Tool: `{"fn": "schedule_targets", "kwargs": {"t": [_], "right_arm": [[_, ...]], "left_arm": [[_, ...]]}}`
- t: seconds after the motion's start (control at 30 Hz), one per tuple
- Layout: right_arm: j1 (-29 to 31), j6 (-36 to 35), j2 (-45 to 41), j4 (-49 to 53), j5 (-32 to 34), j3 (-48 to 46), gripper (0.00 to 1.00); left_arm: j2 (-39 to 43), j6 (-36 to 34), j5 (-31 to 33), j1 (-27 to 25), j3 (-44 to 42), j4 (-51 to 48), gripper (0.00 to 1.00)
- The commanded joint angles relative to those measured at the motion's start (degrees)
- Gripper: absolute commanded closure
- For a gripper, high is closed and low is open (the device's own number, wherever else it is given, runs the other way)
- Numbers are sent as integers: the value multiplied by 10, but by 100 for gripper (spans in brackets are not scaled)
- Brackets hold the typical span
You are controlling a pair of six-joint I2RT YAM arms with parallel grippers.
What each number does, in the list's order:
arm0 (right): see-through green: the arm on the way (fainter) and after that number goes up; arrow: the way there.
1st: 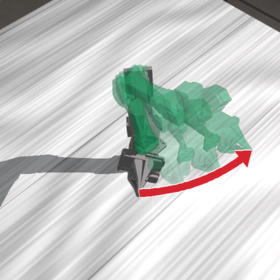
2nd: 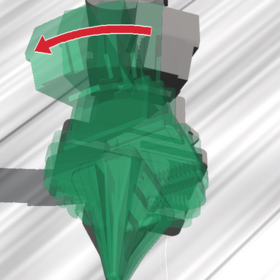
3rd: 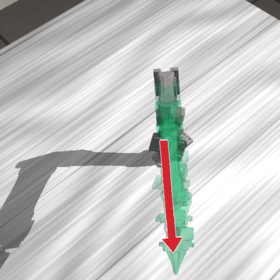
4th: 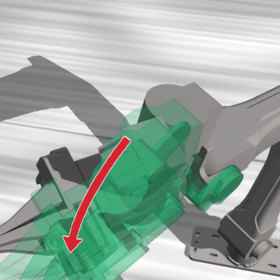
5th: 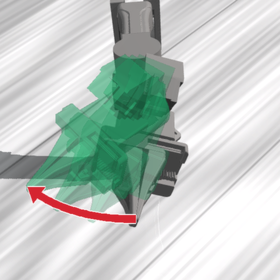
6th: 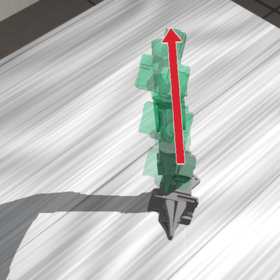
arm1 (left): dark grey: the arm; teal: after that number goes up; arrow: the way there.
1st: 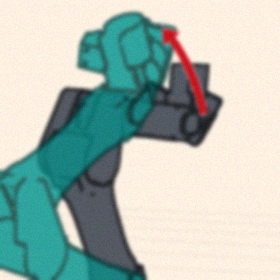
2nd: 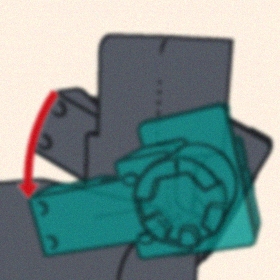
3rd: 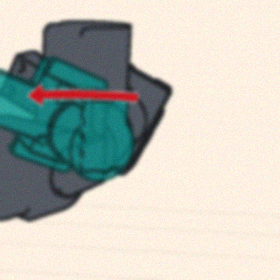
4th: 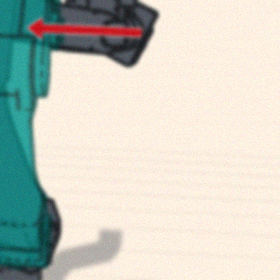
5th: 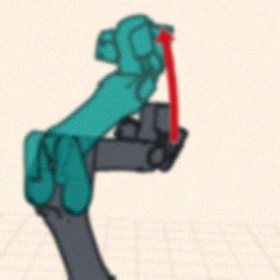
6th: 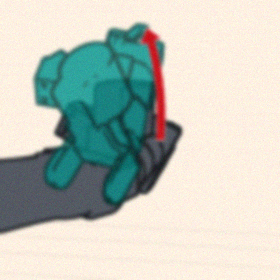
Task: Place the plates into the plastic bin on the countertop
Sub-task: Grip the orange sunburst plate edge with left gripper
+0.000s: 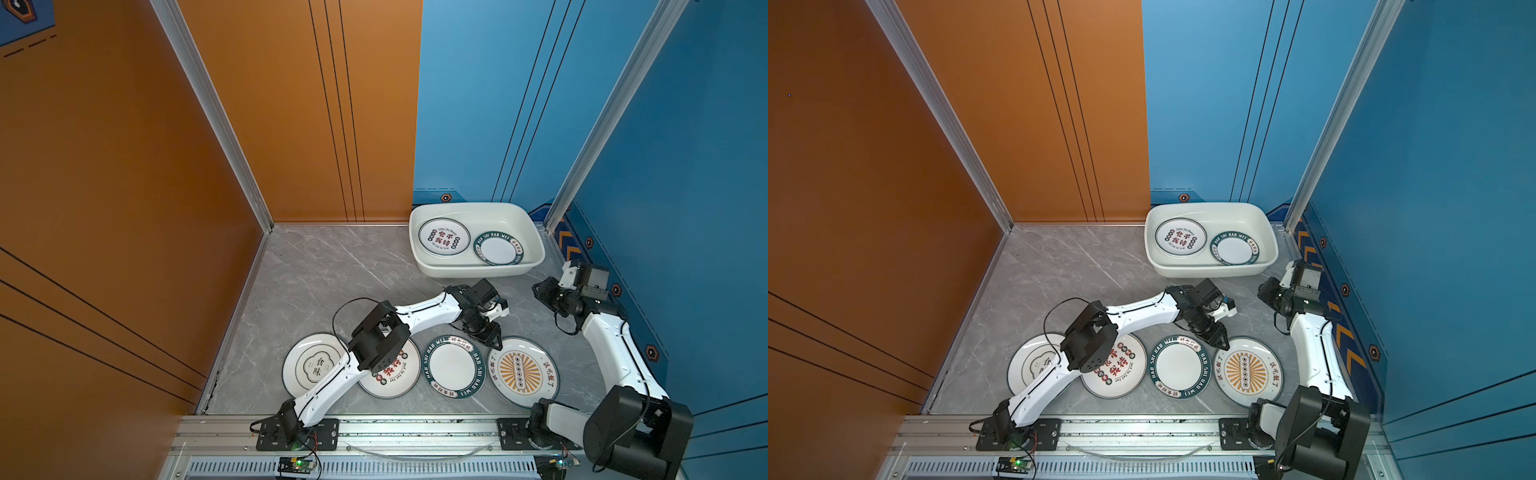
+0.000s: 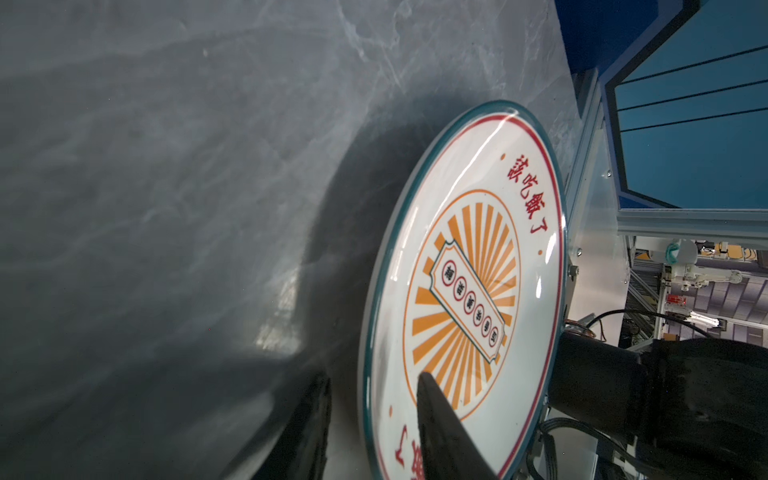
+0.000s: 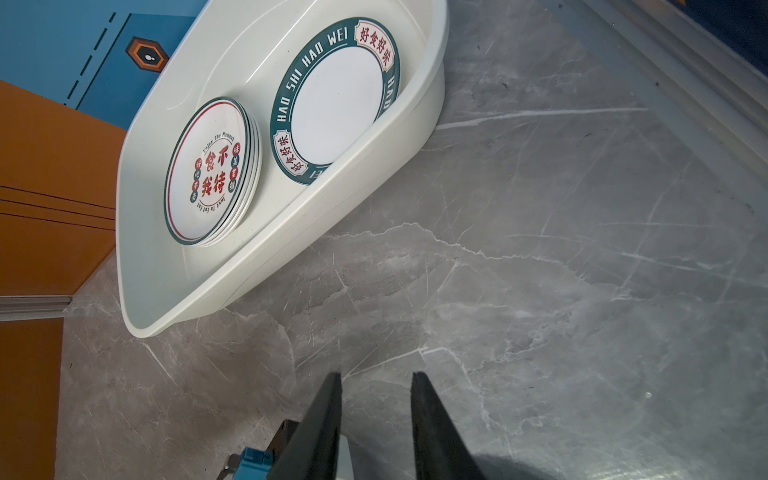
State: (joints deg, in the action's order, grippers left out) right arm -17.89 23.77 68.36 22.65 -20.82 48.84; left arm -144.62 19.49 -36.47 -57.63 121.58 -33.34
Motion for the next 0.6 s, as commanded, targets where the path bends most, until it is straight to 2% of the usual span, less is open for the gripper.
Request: {"fn": "schedule_targets", "kwargs": {"t": [0.0,0.23,0.4,0.57], "right_arm": [[4,-6,-5,-7,4,-7,69],[5,-7,-8,-5,6,-8,69],[5,-7,-11,-6,7,-12,69],[5,-7,-12,-7,6,-15,69]], "left_arm": [[-14,-8,9,-6,15,-26,64],[-19,-10,5,-6,16,-31,72],[-18,-13,3,-6,17,-36,84],[-19,-13,2,-7,16,-36,88]]}}
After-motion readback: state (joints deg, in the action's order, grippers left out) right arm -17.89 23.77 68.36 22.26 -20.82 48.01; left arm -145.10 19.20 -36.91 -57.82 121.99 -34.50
